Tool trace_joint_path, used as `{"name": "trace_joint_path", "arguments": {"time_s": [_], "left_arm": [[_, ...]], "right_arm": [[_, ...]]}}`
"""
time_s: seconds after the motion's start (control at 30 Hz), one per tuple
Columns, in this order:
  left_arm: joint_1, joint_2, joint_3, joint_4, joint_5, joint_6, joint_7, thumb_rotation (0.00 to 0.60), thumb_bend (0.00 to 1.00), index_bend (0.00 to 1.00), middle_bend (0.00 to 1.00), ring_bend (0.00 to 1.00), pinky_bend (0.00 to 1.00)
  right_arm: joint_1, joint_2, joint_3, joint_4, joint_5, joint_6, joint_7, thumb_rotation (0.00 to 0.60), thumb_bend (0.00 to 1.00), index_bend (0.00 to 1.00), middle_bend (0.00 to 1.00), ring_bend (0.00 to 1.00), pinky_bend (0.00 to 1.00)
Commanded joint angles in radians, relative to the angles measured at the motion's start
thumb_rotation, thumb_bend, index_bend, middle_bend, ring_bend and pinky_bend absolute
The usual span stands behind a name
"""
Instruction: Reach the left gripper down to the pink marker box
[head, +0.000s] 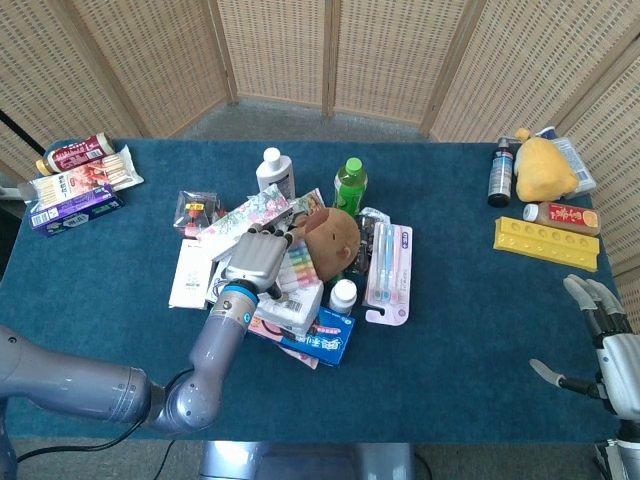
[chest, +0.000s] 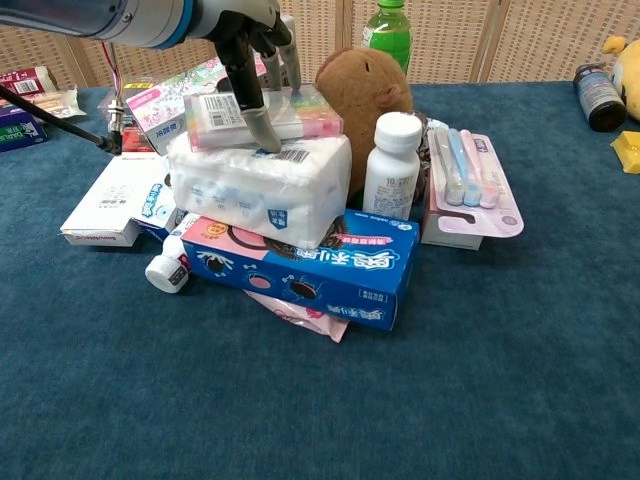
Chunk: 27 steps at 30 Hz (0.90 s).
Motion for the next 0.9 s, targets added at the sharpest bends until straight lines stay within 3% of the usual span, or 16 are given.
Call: {"name": "trace_joint_path", "arguments": {"time_s": [0.03, 0.27, 0.6, 0.9], "left_arm": [[0.002, -0.010, 0.007, -0.008, 0.002, 0.025, 0.017, 0.600, 0.00, 0.54, 0.72, 0.65, 0.57], [0.024, 0.018, -0.018, -0.049, 0.036, 0.051, 0.009, 0.600, 0.00, 0.57, 0.74, 0.68, 0.61], [0.055, 0.164, -0.109, -0.193, 0.076, 0.108, -0.001, 0.600, 0.00, 0.56, 0.74, 0.68, 0.61], [0.067, 0.280, -0.170, -0.283, 0.047, 0.133, 0.007, 0.600, 0.00, 0.56, 0.74, 0.68, 0.61]], "right_arm": [[0.000, -0.001, 0.001, 0.000, 0.000, 0.001, 0.001, 0.600, 0.00, 0.00, 0.00, 0.00, 0.00], [-0.002, -0.001, 0.003, 0.000, 0.002, 0.005, 0.003, 0.600, 0.00, 0.00, 0.00, 0.00, 0.00], [-0.008, -0.007, 0.006, 0.001, 0.006, 0.014, -0.003, 0.600, 0.00, 0.00, 0.00, 0.00, 0.00], [-0.006, -0.002, 0.010, -0.008, 0.005, 0.014, -0.008, 0.600, 0.00, 0.00, 0.00, 0.00, 0.00]]}}
